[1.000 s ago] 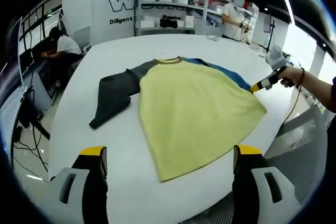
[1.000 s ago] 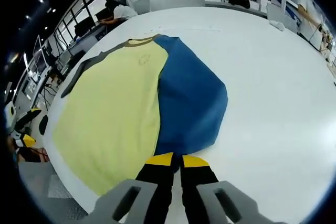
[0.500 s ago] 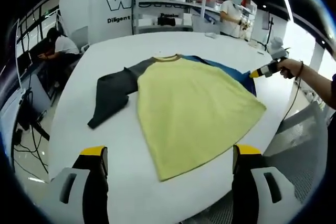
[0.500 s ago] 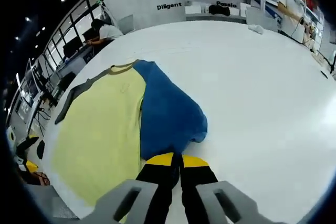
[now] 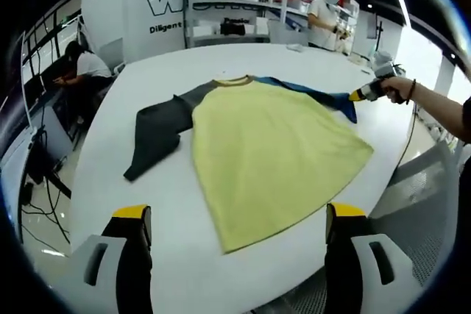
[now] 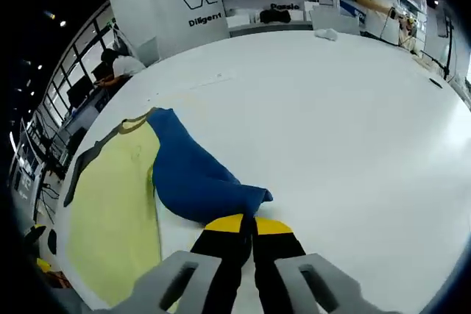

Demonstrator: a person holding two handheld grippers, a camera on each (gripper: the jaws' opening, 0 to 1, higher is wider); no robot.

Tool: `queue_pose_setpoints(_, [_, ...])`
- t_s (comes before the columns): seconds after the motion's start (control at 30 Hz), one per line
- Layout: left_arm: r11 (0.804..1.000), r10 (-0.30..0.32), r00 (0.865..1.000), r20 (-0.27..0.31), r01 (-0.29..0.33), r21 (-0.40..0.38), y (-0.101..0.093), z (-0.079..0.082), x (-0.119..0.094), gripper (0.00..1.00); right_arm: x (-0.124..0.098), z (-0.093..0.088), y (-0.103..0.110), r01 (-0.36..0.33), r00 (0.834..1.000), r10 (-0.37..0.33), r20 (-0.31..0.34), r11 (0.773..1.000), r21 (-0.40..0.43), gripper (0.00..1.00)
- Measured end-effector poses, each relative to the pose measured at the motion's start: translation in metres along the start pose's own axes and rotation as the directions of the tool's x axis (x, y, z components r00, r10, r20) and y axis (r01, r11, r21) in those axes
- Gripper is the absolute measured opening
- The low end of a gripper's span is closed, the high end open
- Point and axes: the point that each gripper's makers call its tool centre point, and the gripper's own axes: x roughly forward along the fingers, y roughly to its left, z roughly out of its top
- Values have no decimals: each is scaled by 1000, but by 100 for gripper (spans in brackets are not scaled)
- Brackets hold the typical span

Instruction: Fold the garment on the visible template until the final outline fits inside the template.

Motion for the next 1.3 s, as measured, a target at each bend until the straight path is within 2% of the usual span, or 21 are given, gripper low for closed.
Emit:
queue_pose_setpoints(0.13, [1000,6,1000,-19,-6,26,0,-1,0,94,5,0,-6,13,1000,-13,-9,1000,-9,0])
queue_pose_setpoints(0.37, [1000,23,1000,-3,-23,13,-1,5,-2,95,9,-1,-17,44,999,-44,-15,999,3,0])
queue_pose_setpoints(0.57, [998,36,999,-28,-35,42,1,1,-3,95,10,-5,-25,63,998,-63,-24,998,-10,0])
queue_pose_setpoints(0.9, [999,31,1000,-5,-30,36,-5,6,-6,97,10,-7,-27,50,998,-52,-26,998,-41,1])
queue_pose_setpoints(1.03, [999,25,1000,3,-25,24,-8,8,-5,97,4,-5,-28,35,999,-35,6,999,-38,13])
queue_pose_setpoints(1.2, [1000,14,1000,8,-14,21,-12,9,-5,98,-4,-4,-22,-12,998,18,67,995,-95,35])
queue_pose_setpoints(1.3, [1000,8,1000,7,-8,26,-13,9,-5,98,-8,-5,-14,-54,994,65,89,991,-124,42])
